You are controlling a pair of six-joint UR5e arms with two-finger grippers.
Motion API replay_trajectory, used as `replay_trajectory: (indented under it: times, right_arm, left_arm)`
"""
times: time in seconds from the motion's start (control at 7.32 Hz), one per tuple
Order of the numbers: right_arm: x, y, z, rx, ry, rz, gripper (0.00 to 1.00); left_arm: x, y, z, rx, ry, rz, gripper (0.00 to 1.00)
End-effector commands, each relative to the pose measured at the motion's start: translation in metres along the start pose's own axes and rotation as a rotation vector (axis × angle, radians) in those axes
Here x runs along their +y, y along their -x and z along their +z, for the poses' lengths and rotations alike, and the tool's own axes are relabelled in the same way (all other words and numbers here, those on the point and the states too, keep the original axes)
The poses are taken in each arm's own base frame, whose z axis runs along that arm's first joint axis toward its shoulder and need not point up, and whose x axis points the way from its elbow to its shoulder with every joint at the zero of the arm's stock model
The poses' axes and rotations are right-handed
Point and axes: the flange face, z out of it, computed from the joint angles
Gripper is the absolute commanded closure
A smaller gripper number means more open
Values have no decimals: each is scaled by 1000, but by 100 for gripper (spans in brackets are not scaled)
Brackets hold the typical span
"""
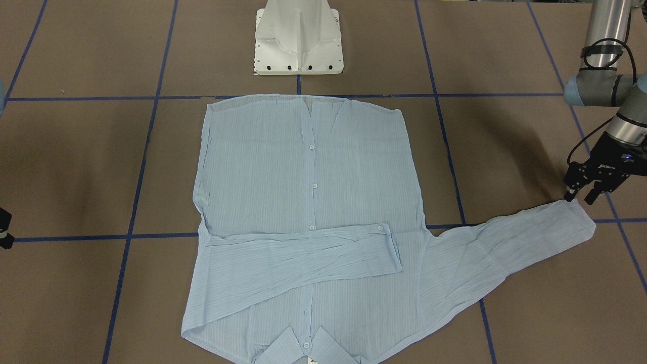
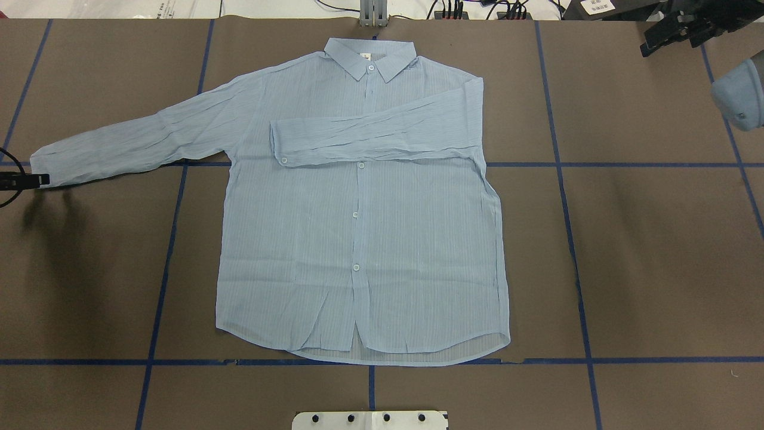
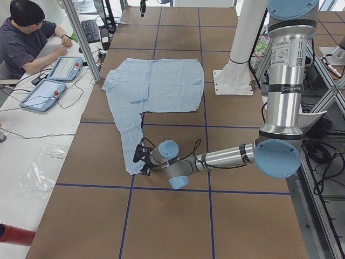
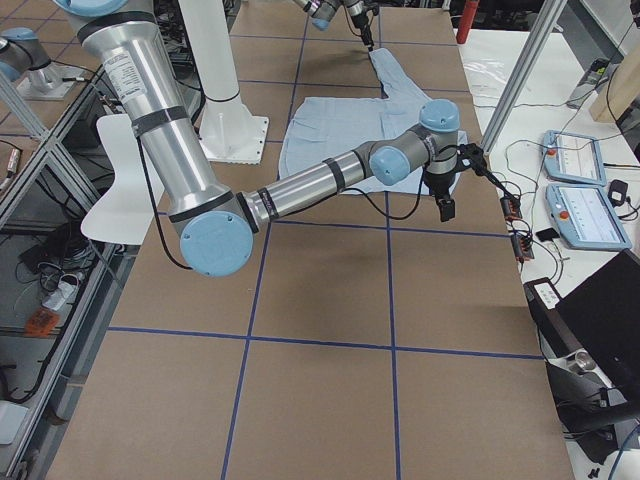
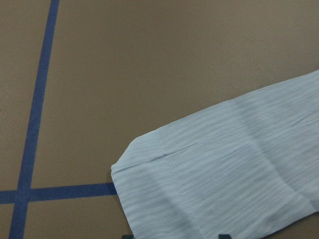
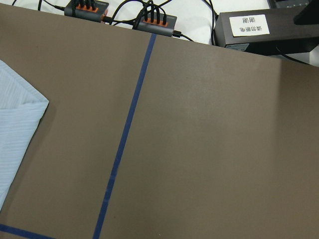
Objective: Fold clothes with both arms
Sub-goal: 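Lower the left gripper to the cuff of the sleeve nearest it and grasp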
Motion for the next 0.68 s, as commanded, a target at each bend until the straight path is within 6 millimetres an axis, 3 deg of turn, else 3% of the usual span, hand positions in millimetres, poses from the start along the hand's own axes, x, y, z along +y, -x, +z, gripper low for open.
replay_trajectory:
  times: [0.0,0.55]
  right_arm:
    - [2,-2,1,2,3,1,0]
    - [3,-2,3,2,5,3,0]
  left_arm:
    - [4,-5,6,4,10,9,36]
    - [6,-4,7,2,12,10,42]
